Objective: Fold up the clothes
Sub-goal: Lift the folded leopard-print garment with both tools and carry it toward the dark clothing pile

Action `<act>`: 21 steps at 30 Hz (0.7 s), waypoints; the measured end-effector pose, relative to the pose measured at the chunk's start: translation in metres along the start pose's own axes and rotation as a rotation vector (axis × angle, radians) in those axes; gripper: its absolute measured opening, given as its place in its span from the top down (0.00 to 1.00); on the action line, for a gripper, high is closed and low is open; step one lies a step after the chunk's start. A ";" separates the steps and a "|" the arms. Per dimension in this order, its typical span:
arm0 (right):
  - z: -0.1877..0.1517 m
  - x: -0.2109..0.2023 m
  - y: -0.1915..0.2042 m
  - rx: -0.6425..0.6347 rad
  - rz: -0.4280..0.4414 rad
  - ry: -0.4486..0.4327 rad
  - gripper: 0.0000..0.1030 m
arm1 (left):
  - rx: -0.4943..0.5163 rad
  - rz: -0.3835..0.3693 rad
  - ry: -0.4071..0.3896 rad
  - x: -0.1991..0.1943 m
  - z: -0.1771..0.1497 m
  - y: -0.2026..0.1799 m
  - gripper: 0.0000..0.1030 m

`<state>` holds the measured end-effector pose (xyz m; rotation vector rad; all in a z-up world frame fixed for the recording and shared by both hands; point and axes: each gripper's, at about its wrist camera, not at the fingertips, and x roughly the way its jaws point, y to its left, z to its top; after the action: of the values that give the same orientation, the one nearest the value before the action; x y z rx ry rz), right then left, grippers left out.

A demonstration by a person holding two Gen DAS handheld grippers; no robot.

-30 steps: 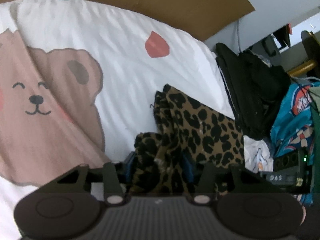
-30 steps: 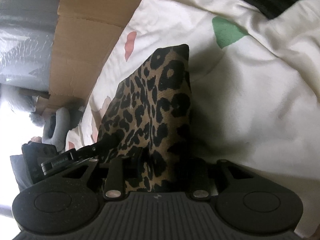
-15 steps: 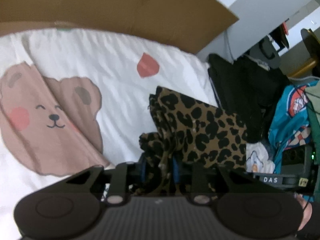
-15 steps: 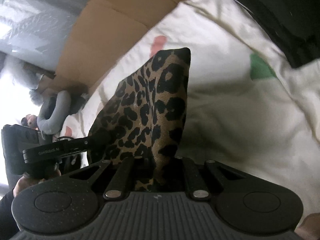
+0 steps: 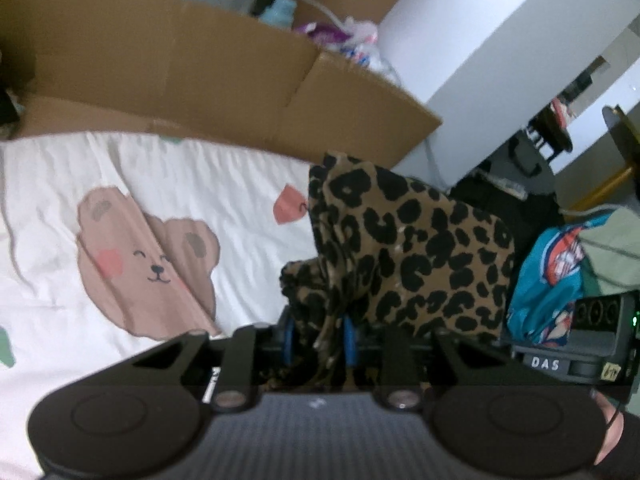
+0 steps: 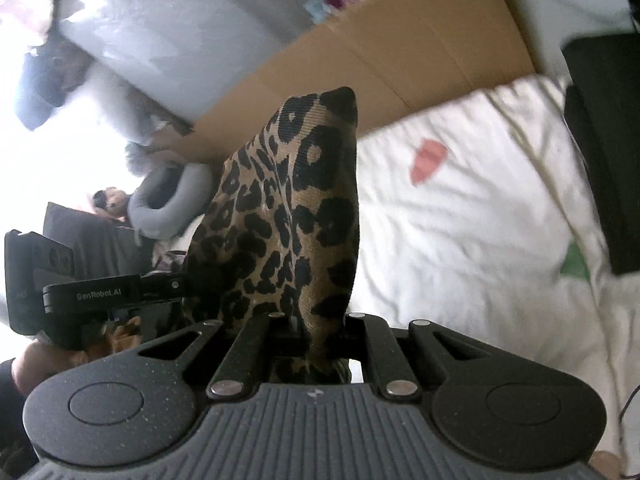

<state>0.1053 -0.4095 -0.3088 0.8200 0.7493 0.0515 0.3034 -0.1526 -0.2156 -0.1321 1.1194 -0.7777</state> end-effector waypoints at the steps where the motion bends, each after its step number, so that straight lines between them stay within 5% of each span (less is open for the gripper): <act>1: 0.006 -0.006 0.007 -0.012 0.004 0.000 0.94 | 0.002 0.003 -0.008 -0.008 0.003 -0.006 0.76; 21: 0.106 -0.150 0.147 -0.227 0.007 -0.153 0.94 | 0.011 0.010 -0.241 -0.158 0.053 -0.122 0.76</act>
<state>0.0942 -0.4230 -0.0744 0.6031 0.5838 0.0777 0.2554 -0.1587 -0.0145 -0.2056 0.8871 -0.7380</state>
